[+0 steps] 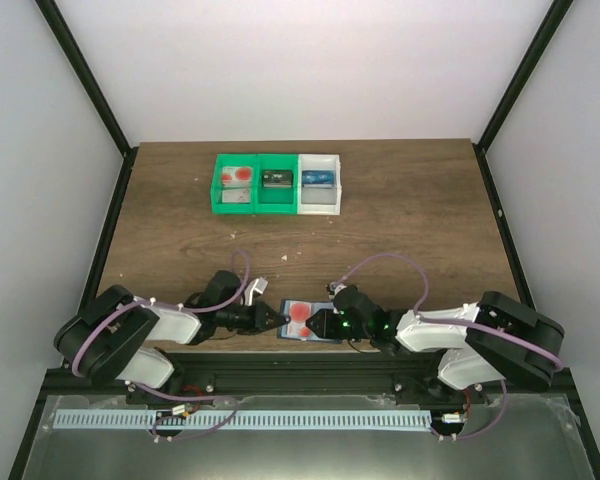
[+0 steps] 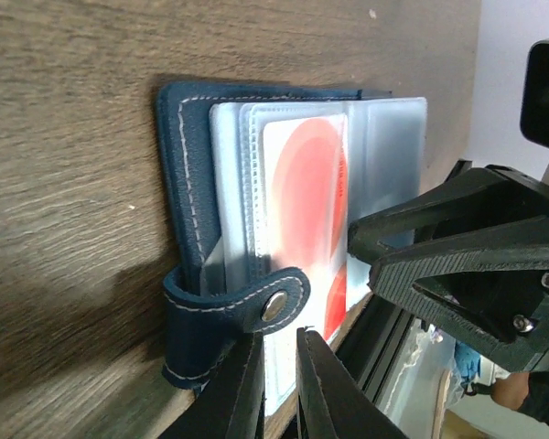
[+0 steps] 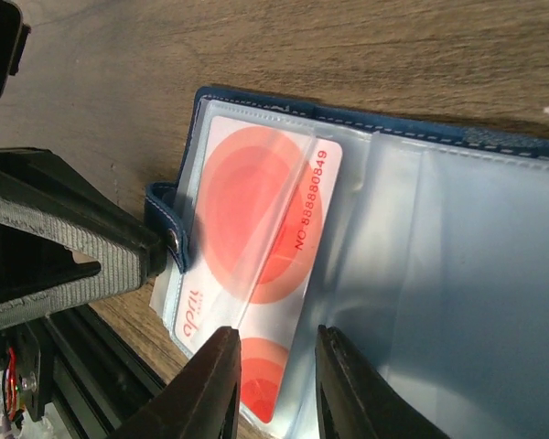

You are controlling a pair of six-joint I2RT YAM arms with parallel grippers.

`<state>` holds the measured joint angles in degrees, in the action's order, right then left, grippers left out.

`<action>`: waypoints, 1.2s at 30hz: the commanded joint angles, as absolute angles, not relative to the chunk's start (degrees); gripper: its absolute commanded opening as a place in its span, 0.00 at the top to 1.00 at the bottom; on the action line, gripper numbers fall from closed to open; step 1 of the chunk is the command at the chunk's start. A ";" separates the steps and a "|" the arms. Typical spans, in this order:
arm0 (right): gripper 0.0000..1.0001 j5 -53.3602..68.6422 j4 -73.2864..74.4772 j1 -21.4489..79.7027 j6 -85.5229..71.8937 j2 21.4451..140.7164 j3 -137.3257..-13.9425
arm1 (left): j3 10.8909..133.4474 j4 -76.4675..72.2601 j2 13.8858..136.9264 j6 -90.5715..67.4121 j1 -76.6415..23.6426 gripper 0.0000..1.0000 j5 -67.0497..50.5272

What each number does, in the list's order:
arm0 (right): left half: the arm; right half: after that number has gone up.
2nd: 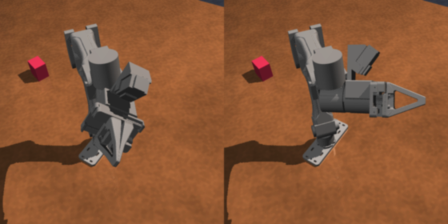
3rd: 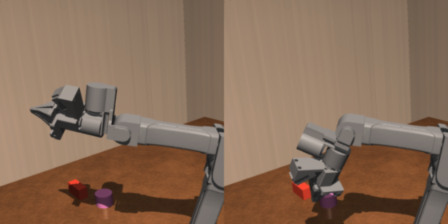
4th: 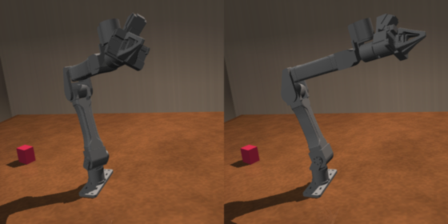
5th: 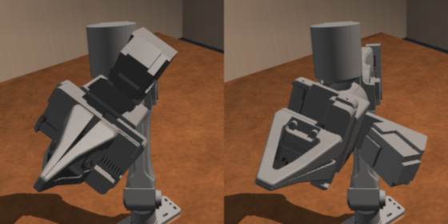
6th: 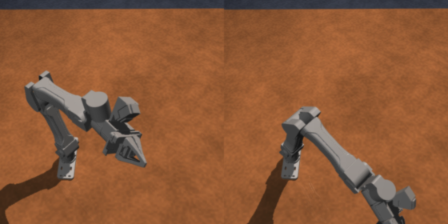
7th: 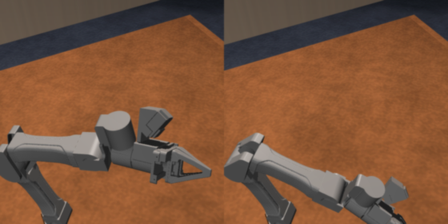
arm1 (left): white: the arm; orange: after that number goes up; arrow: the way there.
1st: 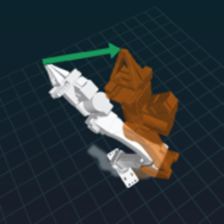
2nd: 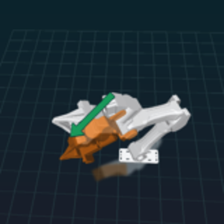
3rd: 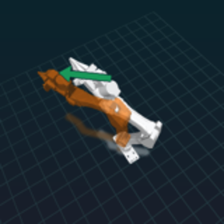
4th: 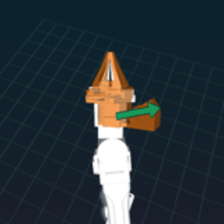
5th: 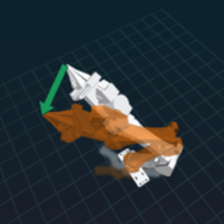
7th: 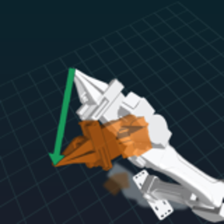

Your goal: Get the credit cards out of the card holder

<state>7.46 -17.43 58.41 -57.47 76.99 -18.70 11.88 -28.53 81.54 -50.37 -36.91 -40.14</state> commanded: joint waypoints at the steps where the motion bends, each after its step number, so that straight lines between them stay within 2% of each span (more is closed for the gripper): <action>1: 0.76 8.29 -19.86 57.21 -56.86 78.10 -17.88 | 11.17 -30.44 83.23 -49.15 -37.52 0.87 -39.17; 23: 0.79 10.66 -25.76 55.73 -58.71 79.07 -15.23 | 9.87 -30.16 83.31 -49.80 -38.72 0.87 -37.38; 36: 0.79 10.74 -22.55 55.55 -58.97 77.53 -15.44 | 9.52 -25.80 70.63 -54.35 -39.32 0.74 -36.06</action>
